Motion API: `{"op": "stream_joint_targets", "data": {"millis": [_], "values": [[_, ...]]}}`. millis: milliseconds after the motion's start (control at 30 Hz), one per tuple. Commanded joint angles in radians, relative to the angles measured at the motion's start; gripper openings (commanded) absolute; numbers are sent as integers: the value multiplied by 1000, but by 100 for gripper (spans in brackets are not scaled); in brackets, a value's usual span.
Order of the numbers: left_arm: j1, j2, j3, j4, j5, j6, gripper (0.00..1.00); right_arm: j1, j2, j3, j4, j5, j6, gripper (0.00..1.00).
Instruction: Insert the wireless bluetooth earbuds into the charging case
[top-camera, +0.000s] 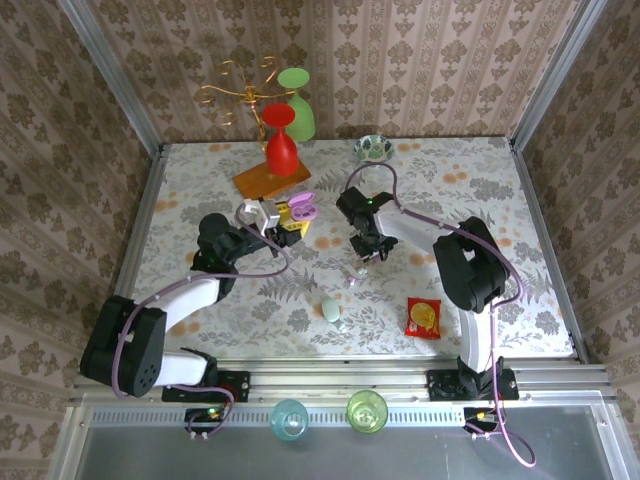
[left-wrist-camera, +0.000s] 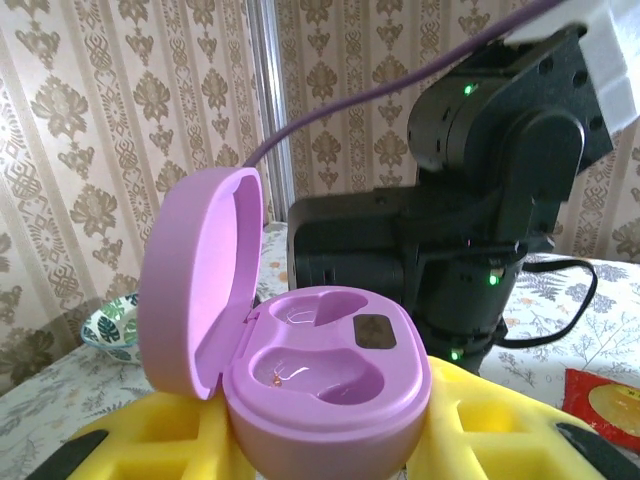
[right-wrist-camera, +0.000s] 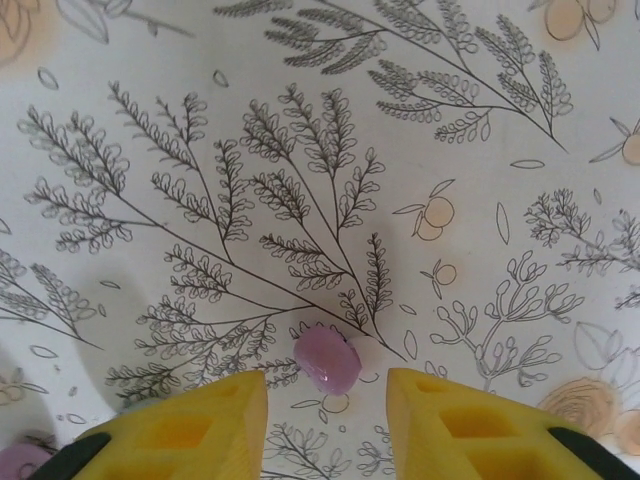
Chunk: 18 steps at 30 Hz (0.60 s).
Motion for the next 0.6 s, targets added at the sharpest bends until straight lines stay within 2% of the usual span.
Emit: {"op": "stream_joint_targets", "data": {"millis": [0, 367, 567], "values": [[9, -37, -5, -25, -8, 28, 26, 11, 33, 44, -85, 106, -69, 34], [12, -45, -4, -43, -11, 41, 26, 54, 121, 113, -145, 196, -112, 29], [12, -42, -6, -39, -11, 42, 26, 69, 136, 123, -155, 187, -126, 30]]}}
